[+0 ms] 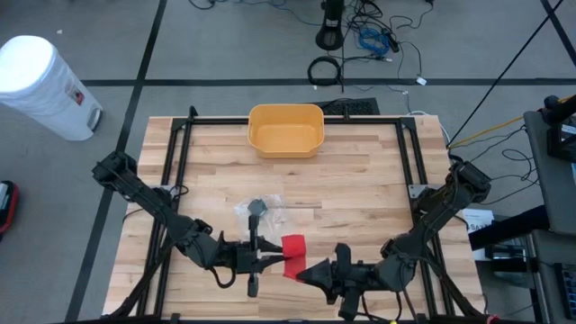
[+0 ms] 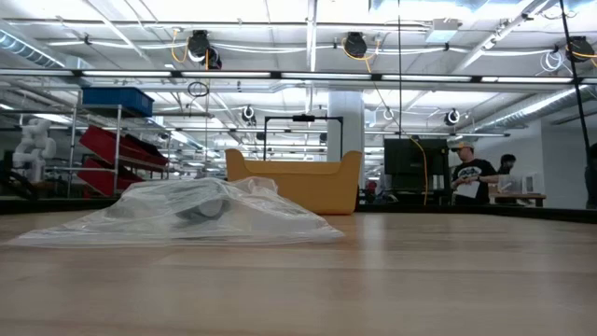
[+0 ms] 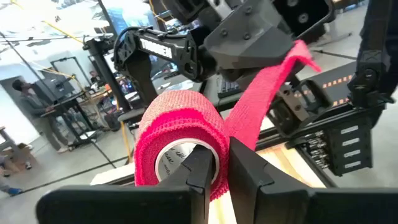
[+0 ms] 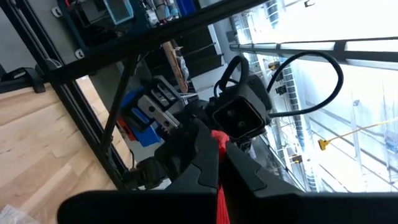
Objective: Roll bandage
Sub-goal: Roll the red bandage
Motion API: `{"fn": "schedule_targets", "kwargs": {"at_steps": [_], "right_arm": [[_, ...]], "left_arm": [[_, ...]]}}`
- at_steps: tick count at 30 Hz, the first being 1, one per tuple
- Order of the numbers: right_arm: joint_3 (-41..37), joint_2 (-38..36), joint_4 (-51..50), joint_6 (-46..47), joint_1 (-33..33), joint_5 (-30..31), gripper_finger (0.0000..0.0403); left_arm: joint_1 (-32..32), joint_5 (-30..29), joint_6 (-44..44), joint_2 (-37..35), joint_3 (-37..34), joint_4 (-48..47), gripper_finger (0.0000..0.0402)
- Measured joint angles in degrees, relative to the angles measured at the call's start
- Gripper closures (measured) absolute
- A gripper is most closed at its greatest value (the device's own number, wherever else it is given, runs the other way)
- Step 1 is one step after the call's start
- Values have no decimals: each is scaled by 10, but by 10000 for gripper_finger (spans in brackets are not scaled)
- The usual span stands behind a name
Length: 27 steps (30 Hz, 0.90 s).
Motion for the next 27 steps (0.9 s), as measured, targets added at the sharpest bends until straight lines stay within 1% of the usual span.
{"fn": "schedule_targets", "kwargs": {"at_steps": [6, 10, 16, 20, 27], "right_arm": [[0, 0, 2, 3, 0, 0, 402], [0, 0, 4, 12, 0, 0, 392], [0, 0, 4, 52, 0, 4, 373], [0, 0, 5, 61, 0, 25, 366], [0, 0, 9, 64, -2, 29, 364]], "left_arm": [[-1, 40, -30, 0, 0, -17, 359], [-1, 56, -52, 0, 0, -20, 359], [-1, 79, -88, 0, 0, -37, 359], [-1, 89, -107, 0, 0, -43, 359], [-1, 96, -118, 0, 0, -45, 359]]}}
